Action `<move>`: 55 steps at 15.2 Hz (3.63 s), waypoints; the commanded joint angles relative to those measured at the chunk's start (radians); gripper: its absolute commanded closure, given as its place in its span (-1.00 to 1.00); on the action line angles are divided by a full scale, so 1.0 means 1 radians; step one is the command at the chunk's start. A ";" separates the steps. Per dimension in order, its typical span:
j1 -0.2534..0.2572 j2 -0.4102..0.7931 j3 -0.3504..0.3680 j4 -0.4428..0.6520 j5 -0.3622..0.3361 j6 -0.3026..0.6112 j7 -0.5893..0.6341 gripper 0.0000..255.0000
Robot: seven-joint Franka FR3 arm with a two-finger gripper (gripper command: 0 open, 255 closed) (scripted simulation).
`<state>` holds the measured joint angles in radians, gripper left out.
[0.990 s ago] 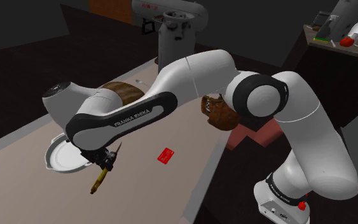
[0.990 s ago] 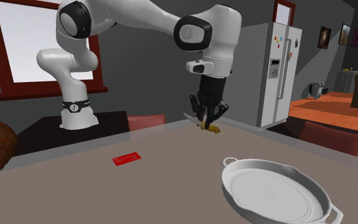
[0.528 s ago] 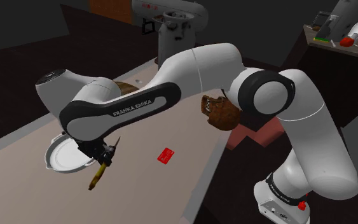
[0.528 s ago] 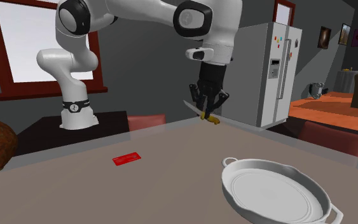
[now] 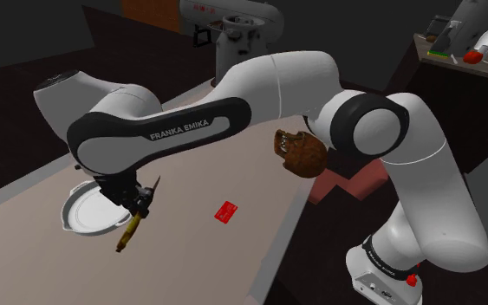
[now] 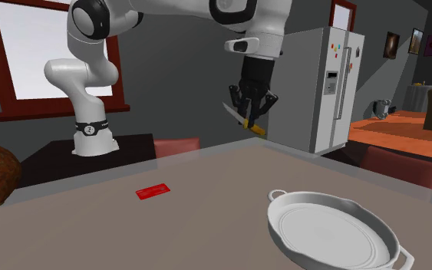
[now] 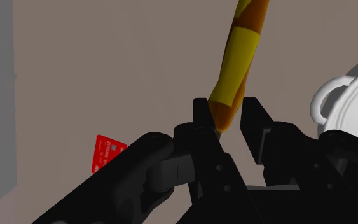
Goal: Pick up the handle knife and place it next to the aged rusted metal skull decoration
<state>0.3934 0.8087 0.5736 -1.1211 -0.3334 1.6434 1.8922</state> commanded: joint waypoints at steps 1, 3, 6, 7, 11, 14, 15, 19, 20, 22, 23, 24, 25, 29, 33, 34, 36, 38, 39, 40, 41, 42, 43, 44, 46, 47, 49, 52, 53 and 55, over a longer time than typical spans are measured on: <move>0.005 -0.002 0.001 0.025 0.002 -0.025 -0.003 1.00; 0.009 -0.005 0.002 0.048 0.004 -0.050 -0.005 1.00; 0.018 -0.008 0.003 0.087 0.006 -0.089 -0.008 1.00; 0.021 -0.008 0.003 0.101 0.007 -0.102 -0.010 1.00; 0.037 -0.005 0.003 0.166 0.007 -0.159 -0.015 1.00; 0.004 -0.045 0.009 0.119 0.018 -0.154 -0.026 1.00; -0.034 -0.084 0.016 0.049 0.028 -0.127 -0.038 1.00; -0.167 -0.212 0.031 -0.162 0.066 -0.047 -0.099 1.00; -0.196 -0.239 0.032 -0.204 0.074 -0.031 -0.117 1.00; -0.252 -0.291 0.033 -0.280 0.092 -0.003 -0.156 1.00; -0.278 -0.315 0.033 -0.315 0.100 0.009 -0.176 1.00; -0.304 -0.338 0.032 -0.347 0.108 0.020 -0.197 1.00; -0.328 -0.360 0.030 -0.377 0.116 0.031 -0.218 1.00; -0.419 -0.438 0.018 -0.479 0.143 0.067 -0.309 1.00; -0.499 -0.502 -0.002 -0.556 0.164 0.093 -0.403 1.00; -0.517 -0.515 -0.009 -0.572 0.167 0.099 -0.427 1.00; -0.552 -0.539 -0.023 -0.599 0.174 0.109 -0.474 1.00; -0.585 -0.559 -0.038 -0.622 0.178 0.117 -0.521 1.00; -0.601 -0.567 -0.046 -0.631 0.179 0.121 -0.544 1.00; -0.616 -0.575 -0.054 -0.639 0.180 0.124 -0.568 1.00; -0.631 -0.581 -0.063 -0.646 0.180 0.127 -0.591 1.00; -0.646 -0.587 -0.071 -0.651 0.180 0.130 -0.614 1.00; -0.660 -0.591 -0.080 -0.656 0.179 0.132 -0.636 1.00; -0.674 -0.594 -0.089 -0.659 0.178 0.135 -0.658 1.00; -0.702 -0.598 -0.107 -0.662 0.174 0.138 -0.703 1.00; -0.702 -0.594 -0.108 -0.671 0.172 0.151 -0.701 1.00; -0.701 -0.586 -0.109 -0.688 0.168 0.175 -0.697 1.00; -0.700 -0.573 -0.111 -0.713 0.160 0.211 -0.690 1.00; -0.700 -0.568 -0.112 -0.721 0.157 0.223 -0.687 1.00; -0.699 -0.558 -0.114 -0.735 0.151 0.246 -0.682 1.00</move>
<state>-0.3059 0.2448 0.4611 -1.8465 -0.1784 1.8741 1.2071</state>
